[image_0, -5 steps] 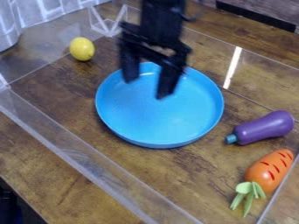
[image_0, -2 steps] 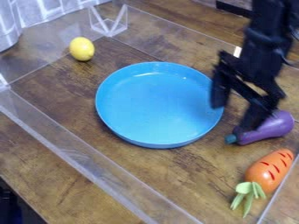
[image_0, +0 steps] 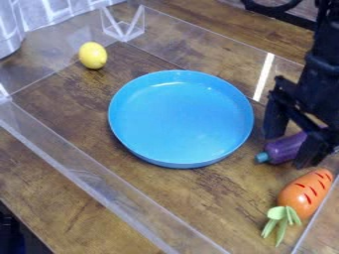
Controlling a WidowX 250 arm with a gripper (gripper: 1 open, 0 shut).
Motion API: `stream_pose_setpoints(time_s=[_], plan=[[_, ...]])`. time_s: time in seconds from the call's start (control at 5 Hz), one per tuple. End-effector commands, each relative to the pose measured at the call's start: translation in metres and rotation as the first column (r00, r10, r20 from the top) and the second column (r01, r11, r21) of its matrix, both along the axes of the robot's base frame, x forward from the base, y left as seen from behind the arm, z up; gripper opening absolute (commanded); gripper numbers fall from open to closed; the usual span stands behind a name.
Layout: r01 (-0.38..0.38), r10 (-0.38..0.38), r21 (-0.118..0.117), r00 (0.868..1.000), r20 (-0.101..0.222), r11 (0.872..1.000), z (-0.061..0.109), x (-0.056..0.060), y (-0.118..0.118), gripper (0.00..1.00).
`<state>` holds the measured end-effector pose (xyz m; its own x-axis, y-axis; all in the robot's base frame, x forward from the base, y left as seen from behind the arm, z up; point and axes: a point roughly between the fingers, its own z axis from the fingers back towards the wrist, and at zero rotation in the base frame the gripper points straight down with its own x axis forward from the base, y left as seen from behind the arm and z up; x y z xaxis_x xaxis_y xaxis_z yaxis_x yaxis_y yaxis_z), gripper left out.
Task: Put the purple eggplant in the blue tray
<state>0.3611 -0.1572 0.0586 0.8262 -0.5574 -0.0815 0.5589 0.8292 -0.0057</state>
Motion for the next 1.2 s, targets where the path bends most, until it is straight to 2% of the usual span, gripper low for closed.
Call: stream_pose_setpoints(time_s=[0.0, 0.6, 1.0], plan=[[0.0, 0.004, -0.037, 0.996, 0.09, 0.999, 0.031, 0.014, -0.003, 1.0], [0.005, -0.002, -0.032, 0.996, 0.093, 0.999, 0.009, 0.035, -0.009, 1.0], [0.0, 0.002, -0.026, 0.997, 0.079, 1.0, -0.004, 0.042, -0.01, 1.0]])
